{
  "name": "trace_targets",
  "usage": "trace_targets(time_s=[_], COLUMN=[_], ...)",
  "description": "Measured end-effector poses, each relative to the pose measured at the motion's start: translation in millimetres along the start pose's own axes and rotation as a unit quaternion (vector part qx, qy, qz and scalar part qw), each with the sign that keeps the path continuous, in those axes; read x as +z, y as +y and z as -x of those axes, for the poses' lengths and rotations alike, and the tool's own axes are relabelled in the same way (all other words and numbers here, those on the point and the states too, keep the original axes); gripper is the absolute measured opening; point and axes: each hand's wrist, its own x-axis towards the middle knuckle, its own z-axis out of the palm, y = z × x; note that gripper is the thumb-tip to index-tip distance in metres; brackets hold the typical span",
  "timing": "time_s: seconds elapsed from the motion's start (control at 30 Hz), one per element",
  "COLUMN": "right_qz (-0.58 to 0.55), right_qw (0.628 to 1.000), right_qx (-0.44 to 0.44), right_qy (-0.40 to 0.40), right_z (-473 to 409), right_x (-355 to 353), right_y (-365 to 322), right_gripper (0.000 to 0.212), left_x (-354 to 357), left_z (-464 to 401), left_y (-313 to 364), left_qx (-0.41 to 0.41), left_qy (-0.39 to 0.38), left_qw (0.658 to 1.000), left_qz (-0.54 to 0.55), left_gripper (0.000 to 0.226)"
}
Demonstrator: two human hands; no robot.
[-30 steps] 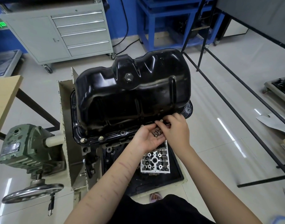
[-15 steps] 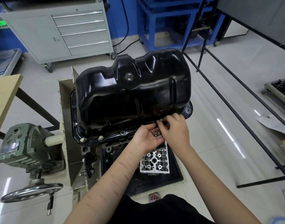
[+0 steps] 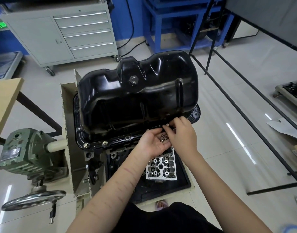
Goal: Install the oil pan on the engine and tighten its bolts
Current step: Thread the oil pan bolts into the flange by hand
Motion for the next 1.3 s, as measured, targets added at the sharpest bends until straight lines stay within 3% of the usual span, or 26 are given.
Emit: trace_targets(time_s=[0.13, 0.27, 0.47, 0.67, 0.83, 0.97, 1.1, 1.3], right_qz=[-0.002, -0.009, -0.004, -0.079, -0.065, -0.077, -0.008, -0.042], right_qw=[1.000, 1.000, 1.000, 0.997, 0.998, 0.994, 0.995, 0.996], right_qx=[0.009, -0.012, 0.012, -0.003, -0.003, -0.068, -0.096, -0.084], right_qy=[-0.005, -0.002, -0.024, -0.001, 0.004, 0.048, 0.002, -0.011], right_z=[0, 4, -4, 3, 1, 15, 34, 33], right_x=[-1, -2, -1, -5, -4, -15, -18, -19], right_y=[-2, -1, 0, 2, 3, 9, 14, 12], right_gripper=[0.027, 0.016, 0.029, 0.011, 0.021, 0.014, 0.015, 0.013], left_x=[-1, -1, -1, -2, -3, -7, -8, -7], left_z=[-1, -1, -2, -3, -4, -6, -7, -8], left_y=[0, 0, 0, 0, 0, 0, -2, -7], left_qx=[0.003, 0.003, 0.004, 0.001, -0.002, -0.002, 0.003, 0.021], left_qy=[-0.008, -0.010, -0.011, -0.006, -0.019, -0.027, -0.036, -0.044], left_qw=[1.000, 1.000, 1.000, 1.000, 1.000, 1.000, 0.999, 0.999], left_qz=[-0.004, -0.002, -0.015, -0.015, -0.005, -0.001, -0.026, -0.014], left_gripper=[0.029, 0.027, 0.029, 0.030, 0.030, 0.034, 0.043, 0.046])
